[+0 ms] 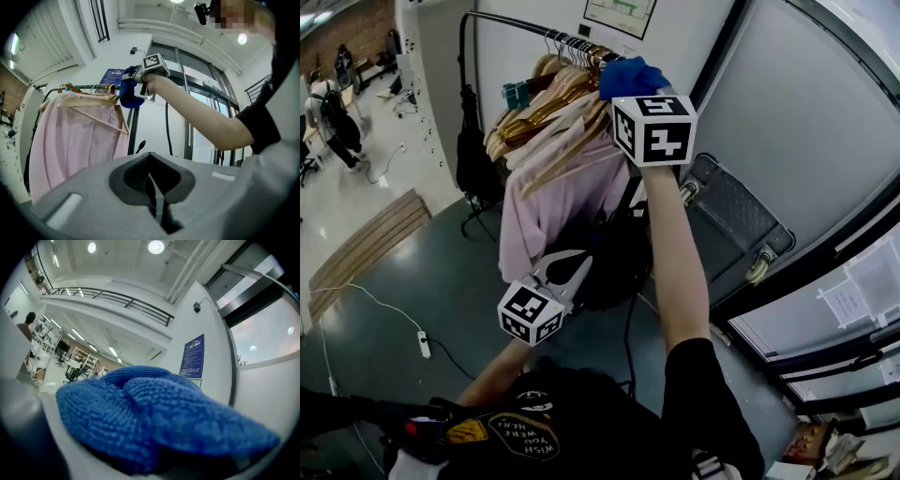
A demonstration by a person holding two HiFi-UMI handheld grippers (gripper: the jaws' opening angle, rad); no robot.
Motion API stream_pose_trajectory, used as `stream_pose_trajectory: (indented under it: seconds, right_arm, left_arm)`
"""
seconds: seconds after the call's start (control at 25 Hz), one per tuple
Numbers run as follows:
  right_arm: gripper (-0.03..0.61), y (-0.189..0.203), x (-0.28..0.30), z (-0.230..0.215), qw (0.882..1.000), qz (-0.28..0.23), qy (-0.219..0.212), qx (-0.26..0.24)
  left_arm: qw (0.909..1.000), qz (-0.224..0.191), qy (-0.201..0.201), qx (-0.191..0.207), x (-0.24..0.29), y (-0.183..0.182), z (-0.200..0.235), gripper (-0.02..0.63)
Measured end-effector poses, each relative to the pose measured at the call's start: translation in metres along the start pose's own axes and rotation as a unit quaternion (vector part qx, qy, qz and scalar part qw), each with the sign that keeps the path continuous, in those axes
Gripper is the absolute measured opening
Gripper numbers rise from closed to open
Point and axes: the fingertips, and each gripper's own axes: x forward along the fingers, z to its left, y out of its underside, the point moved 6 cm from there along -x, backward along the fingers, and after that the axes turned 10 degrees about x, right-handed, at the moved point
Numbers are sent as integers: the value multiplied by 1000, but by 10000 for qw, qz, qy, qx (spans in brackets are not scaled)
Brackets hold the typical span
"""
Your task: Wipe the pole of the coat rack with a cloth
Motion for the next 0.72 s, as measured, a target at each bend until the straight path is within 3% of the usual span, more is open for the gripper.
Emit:
stream_pose_trajectory:
  seconds: [0.08,0.24,0.44,0.6,0.72]
  right_arm:
    - [8,3,0,1,9998,191,-1,-16]
    - [8,28,-28,-15,9970,33,53,773]
    - [8,109,-72,-31,9889,37,-31,1488]
    - [8,185,-86,-24,9887,393,-43,1448]
    - [8,202,-94,-21,9910,345,118,1291]
  left_arm:
    - [10000,-31,16,-37,7,-1,11,2]
    - [9999,-111,-18,-38,17,-4,18,2]
    - [9998,-162,-131,-27,28,-7,19,2]
    - [9997,-134,-186,-66,36,1,15,2]
    - [9995,-88,-280,-143,36,6,13,2]
